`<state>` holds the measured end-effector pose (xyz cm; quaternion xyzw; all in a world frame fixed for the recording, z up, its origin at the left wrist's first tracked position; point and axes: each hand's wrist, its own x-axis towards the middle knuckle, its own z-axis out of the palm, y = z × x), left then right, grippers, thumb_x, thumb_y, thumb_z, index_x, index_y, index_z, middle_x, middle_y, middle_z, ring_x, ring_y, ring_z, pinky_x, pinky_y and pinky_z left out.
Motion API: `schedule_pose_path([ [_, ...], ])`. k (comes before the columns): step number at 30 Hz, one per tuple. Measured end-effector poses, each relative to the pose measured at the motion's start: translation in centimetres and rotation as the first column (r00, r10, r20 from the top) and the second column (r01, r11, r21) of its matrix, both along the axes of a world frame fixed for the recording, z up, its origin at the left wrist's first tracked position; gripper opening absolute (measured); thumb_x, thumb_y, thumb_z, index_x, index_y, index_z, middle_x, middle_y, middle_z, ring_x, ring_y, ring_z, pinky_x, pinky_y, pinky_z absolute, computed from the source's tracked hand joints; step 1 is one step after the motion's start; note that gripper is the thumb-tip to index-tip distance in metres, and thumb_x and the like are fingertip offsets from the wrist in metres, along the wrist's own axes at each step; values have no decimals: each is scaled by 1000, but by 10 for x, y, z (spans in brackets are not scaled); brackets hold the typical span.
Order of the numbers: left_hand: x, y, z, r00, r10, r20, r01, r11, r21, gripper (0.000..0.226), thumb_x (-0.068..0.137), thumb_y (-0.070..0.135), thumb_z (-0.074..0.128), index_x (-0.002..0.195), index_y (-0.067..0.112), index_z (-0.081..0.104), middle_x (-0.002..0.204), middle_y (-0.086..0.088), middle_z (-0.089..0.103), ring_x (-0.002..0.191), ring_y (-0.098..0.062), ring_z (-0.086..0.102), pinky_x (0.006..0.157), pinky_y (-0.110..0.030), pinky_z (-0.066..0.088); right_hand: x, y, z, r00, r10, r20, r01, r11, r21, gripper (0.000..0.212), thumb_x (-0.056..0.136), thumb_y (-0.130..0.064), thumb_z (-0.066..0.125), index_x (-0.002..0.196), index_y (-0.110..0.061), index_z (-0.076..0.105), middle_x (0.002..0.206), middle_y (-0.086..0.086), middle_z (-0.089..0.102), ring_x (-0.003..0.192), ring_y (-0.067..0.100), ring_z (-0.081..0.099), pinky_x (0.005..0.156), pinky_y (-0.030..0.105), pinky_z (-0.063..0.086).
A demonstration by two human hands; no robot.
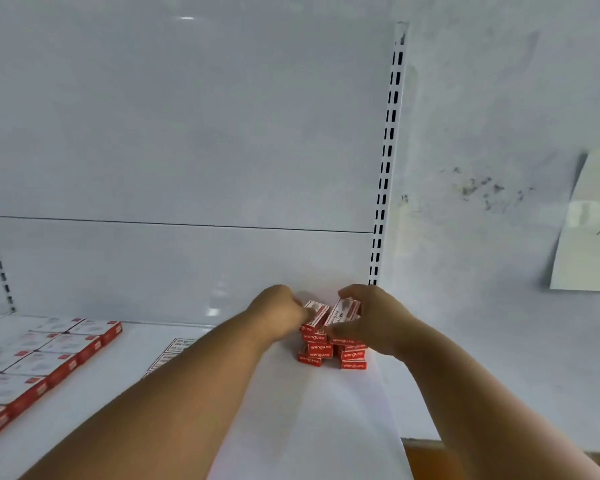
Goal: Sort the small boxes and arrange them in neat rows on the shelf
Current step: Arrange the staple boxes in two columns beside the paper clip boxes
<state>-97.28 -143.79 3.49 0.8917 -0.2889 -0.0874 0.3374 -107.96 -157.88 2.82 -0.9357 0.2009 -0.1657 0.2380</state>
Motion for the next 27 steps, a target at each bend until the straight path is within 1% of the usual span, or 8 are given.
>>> schedule_pose_path([
  [5,-18,24,6,988,113,-105,-140,943,-303,25,93,18,64,118,20,66,99,3,71,79,-9,68,62,-21,49,-1,4,-3,978,67,198,-83,993,78,77,69,-31,84,138,-27,48,115,-7,44,99,13,61,81,24,54],
  [9,-45,59,4,956,77,-284,-241,755,-610,22,95,9,62,112,21,66,91,3,73,76,-14,68,66,-31,55,-5,19,-3,939,124,321,-206,949,237,79,68,-34,86,138,-31,49,123,-4,57,101,11,65,87,33,57],
  [13,-70,89,2,915,-14,-404,-320,585,-745,23,95,0,58,109,16,67,86,-6,72,77,-21,67,66,-32,54,-17,47,5,903,173,393,-265,945,193,80,69,-47,83,139,-28,49,113,-6,63,83,-1,64,64,7,47],
  [15,-77,101,2,915,-13,-404,-323,577,-750,23,94,0,59,110,15,67,92,-9,74,82,-23,69,69,-33,56,-25,64,9,898,201,392,-250,965,77,80,69,-53,80,138,-27,50,111,-11,59,77,-5,58,57,3,42],
  [18,-81,119,-2,916,-24,-401,-317,570,-758,24,94,2,59,111,16,67,96,-10,76,85,-26,73,72,-35,56,-30,86,11,886,197,420,-228,973,24,77,69,-51,81,136,-26,53,108,-16,53,78,-10,55,62,1,43],
  [22,-79,147,-10,916,-53,-398,-290,597,-748,25,94,2,60,112,18,66,100,-8,76,87,-27,75,75,-39,57,-27,114,4,892,123,435,-222,957,185,80,69,-29,88,139,-26,48,120,-11,46,91,2,62,67,6,51],
  [25,-72,169,-16,912,-78,-403,-269,629,-729,33,92,-4,60,113,21,66,99,-7,76,86,-28,75,75,-41,58,-21,142,-5,885,58,463,-200,943,265,73,69,-18,87,131,-31,49,116,-7,49,82,2,64,62,9,51],
  [27,-64,185,-19,917,-62,-393,-256,663,-703,40,91,-4,61,113,29,65,98,-4,76,83,-25,75,72,-40,60,-18,160,-10,870,-18,493,-212,889,407,67,69,-12,87,120,-33,49,107,-4,59,78,8,67,59,16,53],
])
